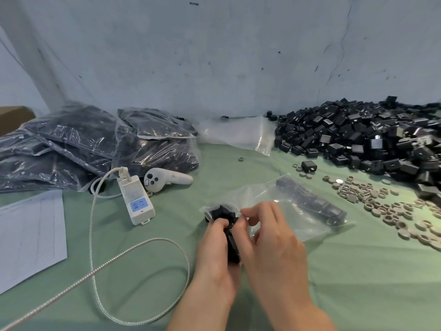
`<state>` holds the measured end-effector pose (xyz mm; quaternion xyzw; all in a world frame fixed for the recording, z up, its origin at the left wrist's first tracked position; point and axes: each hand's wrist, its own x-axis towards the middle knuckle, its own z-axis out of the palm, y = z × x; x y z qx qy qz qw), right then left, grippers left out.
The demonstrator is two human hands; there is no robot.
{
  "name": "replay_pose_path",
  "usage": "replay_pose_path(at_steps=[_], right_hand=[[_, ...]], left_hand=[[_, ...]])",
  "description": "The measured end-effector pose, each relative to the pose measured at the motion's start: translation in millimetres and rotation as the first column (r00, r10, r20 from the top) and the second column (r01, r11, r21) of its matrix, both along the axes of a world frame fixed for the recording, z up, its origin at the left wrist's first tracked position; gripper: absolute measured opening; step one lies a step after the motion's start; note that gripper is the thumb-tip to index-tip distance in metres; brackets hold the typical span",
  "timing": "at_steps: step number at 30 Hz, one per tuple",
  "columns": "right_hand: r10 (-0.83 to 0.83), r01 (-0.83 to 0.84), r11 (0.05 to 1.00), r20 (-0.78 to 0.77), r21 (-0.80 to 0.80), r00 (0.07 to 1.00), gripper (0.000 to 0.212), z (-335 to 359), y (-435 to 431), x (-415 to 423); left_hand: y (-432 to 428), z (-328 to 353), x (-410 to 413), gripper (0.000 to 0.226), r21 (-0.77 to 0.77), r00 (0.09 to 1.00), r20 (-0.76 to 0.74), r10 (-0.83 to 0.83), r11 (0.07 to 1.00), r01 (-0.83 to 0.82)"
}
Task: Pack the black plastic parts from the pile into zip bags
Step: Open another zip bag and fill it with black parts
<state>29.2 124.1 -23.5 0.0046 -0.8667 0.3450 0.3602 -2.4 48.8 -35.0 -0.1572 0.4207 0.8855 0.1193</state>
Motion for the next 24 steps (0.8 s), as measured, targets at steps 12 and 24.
replay_pose_path(at_steps=[12,24], right_hand=[[0.184,-0.163,0.955,-0.065,0.249,0.981,0.007,-3,1,1],[-0.013,0.023,0.999,0.258,-0.037,0.966,0.030,-5,132,-64]], left_hand=[[-4,-5,-19,0.029,-0.572,0.910,-0.325,-0.257,0.819,0.027],[-2,-13,-57,0.024,-0.862,0.632,-0.371,-0.681,-0.002,-0.507]])
